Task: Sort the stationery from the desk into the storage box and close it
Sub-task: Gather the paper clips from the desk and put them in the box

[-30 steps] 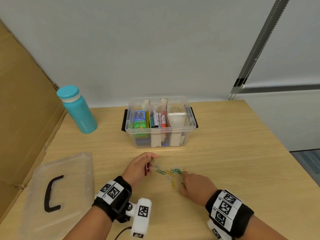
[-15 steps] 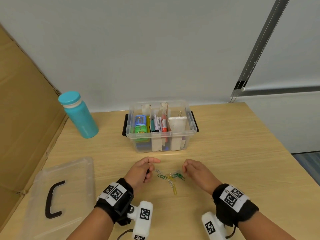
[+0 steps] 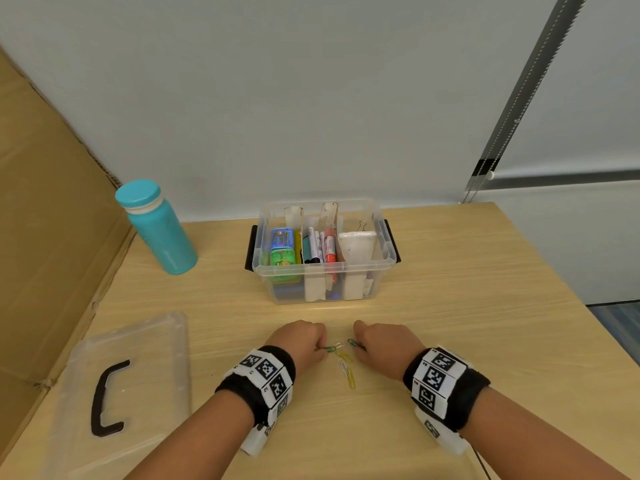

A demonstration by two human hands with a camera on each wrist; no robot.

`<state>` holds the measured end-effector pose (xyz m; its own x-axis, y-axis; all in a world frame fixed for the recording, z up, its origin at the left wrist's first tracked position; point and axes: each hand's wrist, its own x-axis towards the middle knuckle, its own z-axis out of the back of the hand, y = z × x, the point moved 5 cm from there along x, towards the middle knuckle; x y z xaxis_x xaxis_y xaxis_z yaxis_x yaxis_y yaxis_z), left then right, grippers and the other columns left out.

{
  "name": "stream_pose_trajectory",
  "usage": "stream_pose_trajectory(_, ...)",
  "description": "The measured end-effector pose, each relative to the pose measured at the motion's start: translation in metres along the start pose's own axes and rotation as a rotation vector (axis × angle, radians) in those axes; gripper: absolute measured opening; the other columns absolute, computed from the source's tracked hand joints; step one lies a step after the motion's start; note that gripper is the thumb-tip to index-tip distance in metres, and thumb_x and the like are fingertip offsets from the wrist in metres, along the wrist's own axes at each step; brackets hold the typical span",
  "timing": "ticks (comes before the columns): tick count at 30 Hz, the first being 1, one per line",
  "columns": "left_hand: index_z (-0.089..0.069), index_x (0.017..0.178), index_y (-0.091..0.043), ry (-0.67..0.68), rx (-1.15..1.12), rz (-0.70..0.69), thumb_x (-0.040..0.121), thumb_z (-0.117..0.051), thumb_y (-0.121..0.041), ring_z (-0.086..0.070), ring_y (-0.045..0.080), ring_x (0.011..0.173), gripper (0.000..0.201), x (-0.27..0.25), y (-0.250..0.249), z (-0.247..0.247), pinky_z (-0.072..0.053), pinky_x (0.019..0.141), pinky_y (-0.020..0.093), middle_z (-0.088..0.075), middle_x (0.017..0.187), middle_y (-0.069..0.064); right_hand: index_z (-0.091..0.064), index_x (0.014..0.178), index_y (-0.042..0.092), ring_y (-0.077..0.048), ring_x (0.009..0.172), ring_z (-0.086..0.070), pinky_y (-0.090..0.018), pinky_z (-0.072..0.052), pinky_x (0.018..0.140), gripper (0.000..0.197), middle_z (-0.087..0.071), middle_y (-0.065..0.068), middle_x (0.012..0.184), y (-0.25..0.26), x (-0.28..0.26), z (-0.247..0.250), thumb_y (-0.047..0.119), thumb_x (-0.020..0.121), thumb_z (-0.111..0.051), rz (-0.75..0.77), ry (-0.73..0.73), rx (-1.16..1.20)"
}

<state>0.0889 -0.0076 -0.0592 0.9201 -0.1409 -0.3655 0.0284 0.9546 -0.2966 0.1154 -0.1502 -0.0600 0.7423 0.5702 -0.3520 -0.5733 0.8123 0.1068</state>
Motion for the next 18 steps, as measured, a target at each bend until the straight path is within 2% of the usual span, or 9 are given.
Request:
stream_pose_trajectory(5, -0.058, 0.101, -0.012, 0.068, 0.056, 0.034, 0.088, -0.054, -0.026, -0.06, 0.024, 0.09, 0.02, 0.002, -0.005, -0.005, -0.05, 0.083, 0.035, -0.064, 0.099, 0.007, -0.043, 0.117, 0.006, -0.027, 0.085, -0.062, -0.032, -0.037, 0.065, 0.036, -0.065, -0.008, 0.106, 0.008, 0.001, -0.009, 0.033, 0.095, -0.04, -0.088, 0.039, -0.014)
stream_pose_trajectory(8, -0.059, 0.081, -0.017, 0.131, -0.059, 0.061, 0.085, -0.058, -0.024, -0.053, 0.019, 0.075, 0.009, 0.006, -0.002, -0.011, -0.047, 0.075, 0.031, -0.057, 0.081, 0.004, -0.043, 0.118, 0.006, -0.028, 0.094, -0.064, -0.032, -0.038, 0.066, 0.037, -0.065, -0.008, 0.108, 0.01, 0.0, -0.01, 0.034, 0.094, -0.042, -0.12, 0.047, -0.011)
stream_pose_trajectory(10, -0.056, 0.072, -0.019, 0.148, -0.076, 0.057, 0.085, -0.057, -0.024, -0.052, 0.018, 0.073, 0.014, 0.006, -0.001, -0.014, -0.045, 0.07, 0.029, -0.054, 0.073, 0.001, -0.044, 0.119, 0.006, -0.028, 0.095, -0.064, -0.032, -0.038, 0.067, 0.039, -0.064, -0.008, 0.109, 0.01, -0.001, -0.01, 0.036, 0.094, -0.041, -0.133, 0.056, -0.012)
stream_pose_trajectory(11, -0.054, 0.075, -0.019, 0.143, -0.06, 0.053, 0.086, -0.055, -0.024, -0.051, 0.018, 0.073, 0.012, 0.005, -0.002, -0.015, -0.045, 0.071, 0.029, -0.054, 0.075, 0.0, -0.044, 0.119, 0.006, -0.028, 0.095, -0.063, -0.032, -0.038, 0.068, 0.039, -0.064, -0.008, 0.108, 0.01, -0.002, -0.01, 0.036, 0.095, -0.041, -0.138, 0.066, -0.014)
stream_pose_trajectory(13, -0.053, 0.092, -0.015, 0.111, -0.018, 0.029, 0.091, -0.05, -0.025, -0.05, 0.018, 0.077, 0.01, 0.001, -0.004, -0.015, -0.046, 0.076, 0.032, -0.053, 0.084, 0.001, -0.044, 0.117, 0.008, -0.025, 0.086, -0.061, -0.031, -0.038, 0.067, 0.037, -0.062, -0.005, 0.099, 0.008, -0.005, -0.009, 0.037, 0.095, -0.04, -0.137, 0.066, 0.031)
stream_pose_trajectory(15, -0.05, 0.099, -0.012, 0.078, -0.07, 0.004, 0.095, -0.046, -0.025, -0.048, 0.016, 0.076, 0.014, -0.003, -0.002, -0.016, -0.045, 0.075, 0.03, -0.052, 0.085, -0.001, -0.045, 0.107, 0.012, -0.016, 0.07, -0.052, -0.027, -0.038, 0.063, 0.029, -0.053, 0.002, 0.083, 0.002, -0.008, -0.009, 0.038, 0.096, -0.04, -0.12, 0.057, 0.226)
stream_pose_trajectory(17, -0.047, 0.093, -0.016, 0.044, -0.24, -0.01, 0.097, -0.045, -0.026, -0.045, 0.01, 0.069, 0.01, -0.008, 0.005, -0.013, -0.04, 0.066, 0.022, -0.05, 0.078, -0.006, -0.042, 0.088, 0.02, -0.006, 0.062, -0.041, -0.021, -0.035, 0.058, 0.016, -0.044, 0.008, 0.074, -0.007, -0.012, -0.008, 0.032, 0.098, -0.04, -0.089, 0.066, 0.534)
stream_pose_trajectory(18, -0.047, 0.091, -0.018, 0.025, -0.341, -0.006, 0.097, -0.045, -0.026, -0.044, 0.008, 0.068, 0.011, -0.011, 0.01, -0.01, -0.038, 0.065, 0.02, -0.049, 0.077, -0.008, -0.039, 0.08, 0.023, -0.005, 0.06, -0.036, -0.019, -0.033, 0.057, 0.019, -0.04, 0.009, 0.072, -0.012, -0.015, -0.008, 0.027, 0.099, -0.038, -0.086, 0.078, 0.696)
